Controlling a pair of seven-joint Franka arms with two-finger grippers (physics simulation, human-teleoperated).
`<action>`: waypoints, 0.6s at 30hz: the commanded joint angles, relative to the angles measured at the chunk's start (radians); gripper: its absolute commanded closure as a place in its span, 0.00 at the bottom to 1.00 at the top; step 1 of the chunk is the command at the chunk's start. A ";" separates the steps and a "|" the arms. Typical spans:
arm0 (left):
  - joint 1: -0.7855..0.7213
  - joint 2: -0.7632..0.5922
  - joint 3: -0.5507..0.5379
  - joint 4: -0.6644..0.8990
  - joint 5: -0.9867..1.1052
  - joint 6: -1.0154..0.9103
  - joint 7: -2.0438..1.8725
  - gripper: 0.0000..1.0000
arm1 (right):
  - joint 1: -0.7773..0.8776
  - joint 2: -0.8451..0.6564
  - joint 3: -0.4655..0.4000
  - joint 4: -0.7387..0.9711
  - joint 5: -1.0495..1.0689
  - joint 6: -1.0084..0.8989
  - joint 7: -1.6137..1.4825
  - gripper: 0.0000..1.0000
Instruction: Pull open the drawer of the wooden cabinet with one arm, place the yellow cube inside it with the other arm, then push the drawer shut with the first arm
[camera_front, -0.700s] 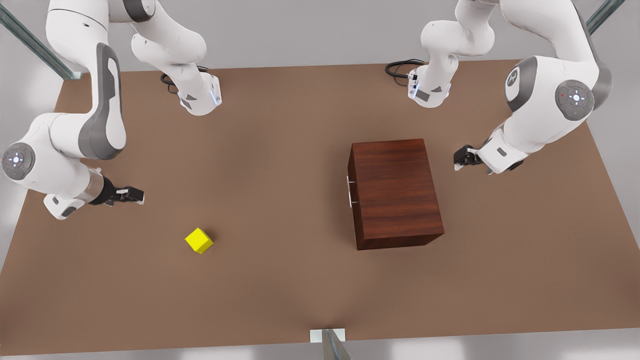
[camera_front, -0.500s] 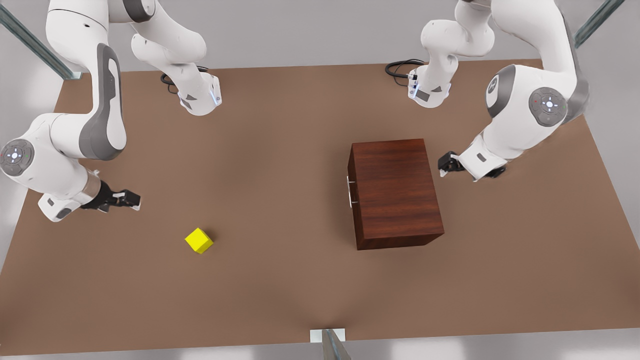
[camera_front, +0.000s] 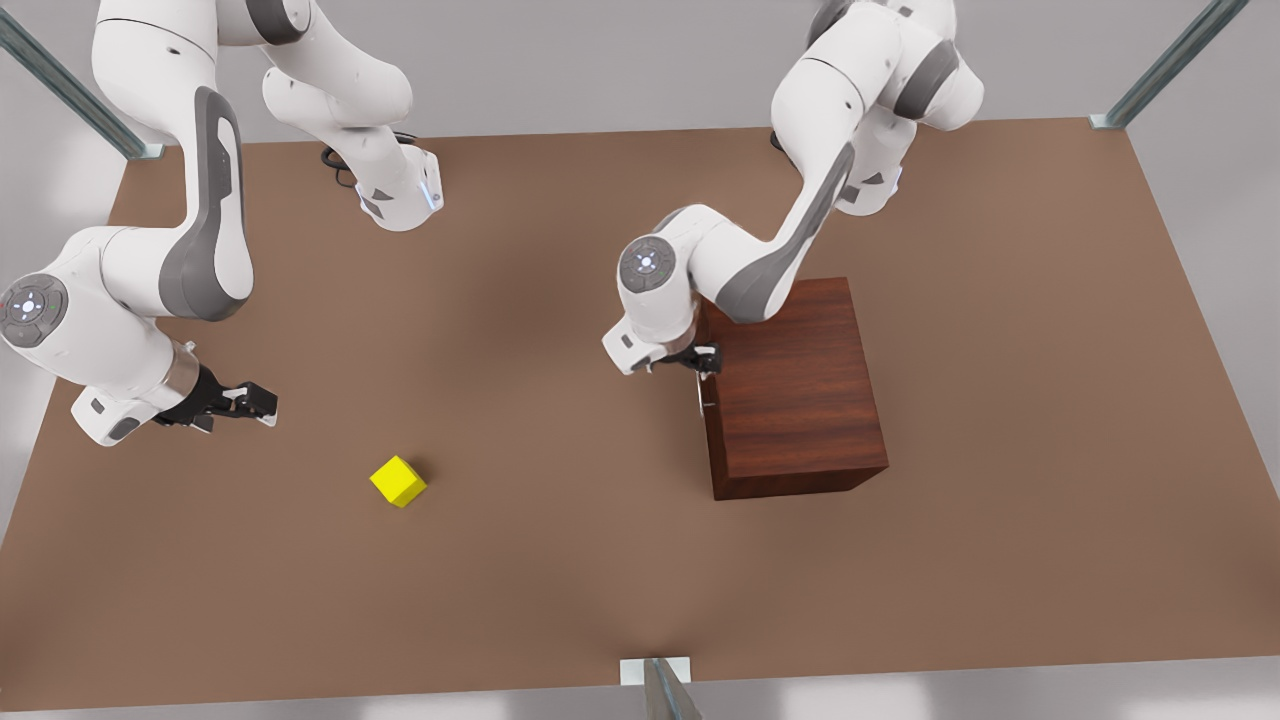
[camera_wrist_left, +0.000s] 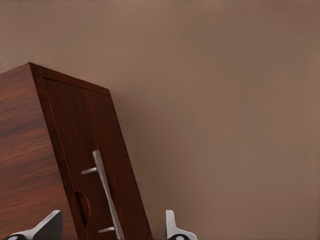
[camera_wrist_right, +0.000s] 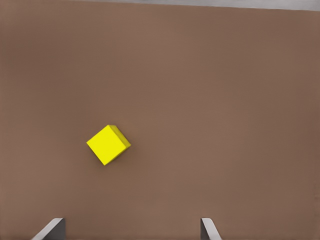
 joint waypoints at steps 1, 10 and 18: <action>-0.001 0.034 0.000 0.028 0.047 0.086 -0.595 0.00 | 0.000 -0.001 0.000 0.001 0.001 0.003 -0.022 0.00; -0.023 0.057 0.000 -0.025 0.162 0.091 -0.554 0.00 | 0.000 0.000 0.000 0.001 0.001 0.003 -0.022 0.00; -0.035 0.065 0.000 -0.079 0.223 0.091 -0.563 0.00 | 0.000 0.000 0.000 0.001 0.001 0.003 -0.022 0.00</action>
